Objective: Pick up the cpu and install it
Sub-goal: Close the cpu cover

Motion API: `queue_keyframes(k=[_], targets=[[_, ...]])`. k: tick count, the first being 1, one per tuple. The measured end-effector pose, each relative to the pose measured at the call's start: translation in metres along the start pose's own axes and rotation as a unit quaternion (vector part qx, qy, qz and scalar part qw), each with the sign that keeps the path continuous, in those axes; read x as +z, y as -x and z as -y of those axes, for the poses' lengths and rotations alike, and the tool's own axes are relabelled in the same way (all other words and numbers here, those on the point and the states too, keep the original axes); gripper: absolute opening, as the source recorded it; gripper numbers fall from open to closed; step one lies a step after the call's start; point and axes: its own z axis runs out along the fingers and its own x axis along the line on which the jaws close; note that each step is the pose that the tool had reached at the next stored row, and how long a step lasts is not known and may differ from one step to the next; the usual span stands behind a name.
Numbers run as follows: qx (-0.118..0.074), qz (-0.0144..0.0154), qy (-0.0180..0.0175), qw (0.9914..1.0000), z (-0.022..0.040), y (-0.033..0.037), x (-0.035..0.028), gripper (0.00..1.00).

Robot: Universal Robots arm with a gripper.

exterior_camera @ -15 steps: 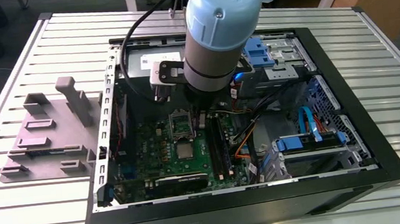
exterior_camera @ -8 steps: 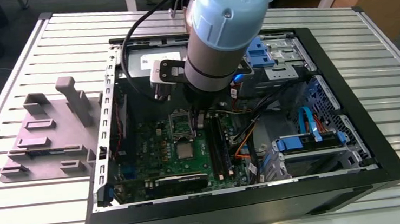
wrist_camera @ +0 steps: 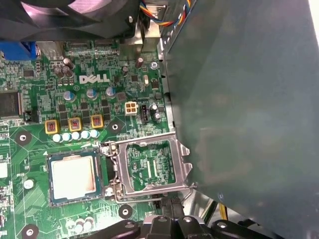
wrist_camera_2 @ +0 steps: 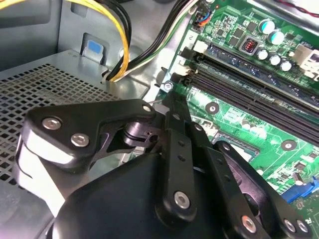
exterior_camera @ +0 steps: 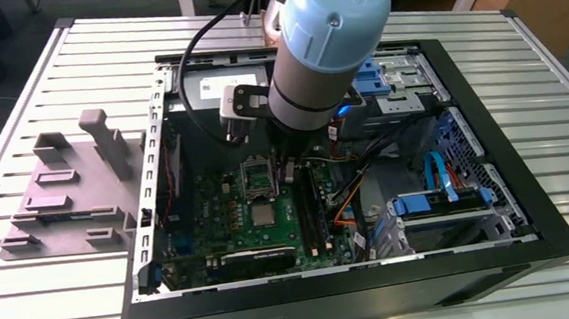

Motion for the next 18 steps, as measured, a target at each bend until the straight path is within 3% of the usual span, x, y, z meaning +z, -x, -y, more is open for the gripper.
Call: queue_keyframes(k=[18], targets=[[0.000,0.0000,-0.0008,1.00000,-0.0028,-0.0011,0.0039,0.11]])
